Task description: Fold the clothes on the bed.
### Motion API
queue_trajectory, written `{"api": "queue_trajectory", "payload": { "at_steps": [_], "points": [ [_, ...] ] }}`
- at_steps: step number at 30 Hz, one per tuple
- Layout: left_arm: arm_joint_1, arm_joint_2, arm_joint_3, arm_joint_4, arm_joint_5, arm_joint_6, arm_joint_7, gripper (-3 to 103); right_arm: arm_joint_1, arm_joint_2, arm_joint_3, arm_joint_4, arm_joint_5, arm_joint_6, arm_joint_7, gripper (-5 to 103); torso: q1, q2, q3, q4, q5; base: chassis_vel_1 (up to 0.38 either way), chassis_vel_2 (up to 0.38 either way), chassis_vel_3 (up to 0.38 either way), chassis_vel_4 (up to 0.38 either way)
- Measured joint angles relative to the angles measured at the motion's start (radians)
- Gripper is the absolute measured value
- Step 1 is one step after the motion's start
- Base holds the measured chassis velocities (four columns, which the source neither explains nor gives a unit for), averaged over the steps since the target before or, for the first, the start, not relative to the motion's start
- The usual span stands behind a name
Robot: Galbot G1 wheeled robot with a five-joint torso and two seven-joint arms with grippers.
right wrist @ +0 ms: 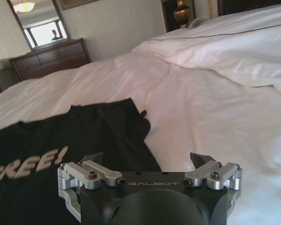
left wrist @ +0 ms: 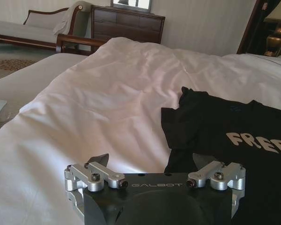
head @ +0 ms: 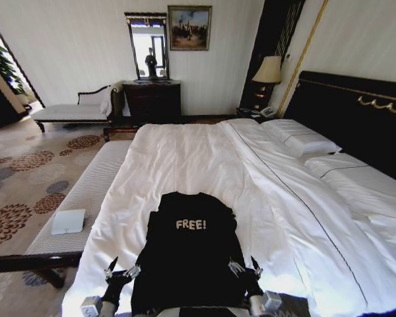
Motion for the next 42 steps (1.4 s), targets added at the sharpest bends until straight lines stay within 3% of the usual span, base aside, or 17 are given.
{"api": "queue_trajectory", "payload": {
  "at_steps": [5,9,12,16,19,28,37,41,42],
  "points": [
    [0.005,-0.001,0.002,0.013,0.0,-0.014,0.012,100,0.107,-0.061,0.038,0.013,0.166,-0.088,0.005,100,0.002,-0.001,0.001,0.0001,0.0004,0.0,0.0,0.0,0.0],
    [0.015,-0.004,-0.009,-0.002,0.001,-0.016,0.021,100,0.276,-0.147,0.065,-0.039,0.44,-0.214,0.015,100,0.001,-0.001,0.001,0.0002,0.0005,0.0,0.0,0.0,0.0],
    [0.018,-0.011,-0.013,-0.009,0.01,-0.015,0.021,100,0.365,-0.193,0.058,-0.103,0.484,-0.244,0.012,100,0.001,-0.001,0.0,0.0005,0.0001,0.0,0.0,0.0,0.0],
    [0.024,-0.026,-0.014,-0.017,0.025,-0.013,0.019,100,0.45,-0.261,0.013,-0.191,0.475,-0.27,0.0,100,0.001,-0.001,0.0,0.0004,0.0002,0.0,0.0,0.0,0.0],
    [0.032,-0.039,-0.015,-0.023,0.033,-0.011,0.019,100,0.509,-0.308,-0.033,-0.284,0.4,-0.268,-0.013,100,0.001,-0.001,0.001,0.0003,0.0005,0.0,0.0,0.0,0.0],
    [0.033,-0.047,-0.027,-0.019,0.031,-0.01,0.017,100,0.542,-0.333,-0.067,-0.374,0.317,-0.248,-0.034,100,0.001,-0.001,0.0,0.0,0.0002,0.0,0.0,0.0,0.0],
    [0.032,-0.047,-0.034,-0.023,0.028,-0.007,0.015,100,0.591,-0.323,-0.106,-0.412,0.306,-0.243,-0.036,101,0.001,-0.001,0.0,0.0002,0.0002,0.0,0.0,0.0,0.0],
    [0.036,-0.046,-0.045,-0.027,0.024,-0.007,0.014,100,0.618,-0.324,-0.127,-0.431,0.323,-0.246,-0.034,76,0.001,-0.001,0.0,0.0002,0.0001,0.0,0.0,0.0,0.0],
    [0.036,-0.046,-0.045,-0.027,0.024,-0.007,0.014,100,0.618,-0.324,-0.127,-0.431,0.323,-0.246,-0.034,76,0.001,-0.001,0.0,0.0002,0.0001,0.0,0.0,0.0,0.0]
  ]
}}
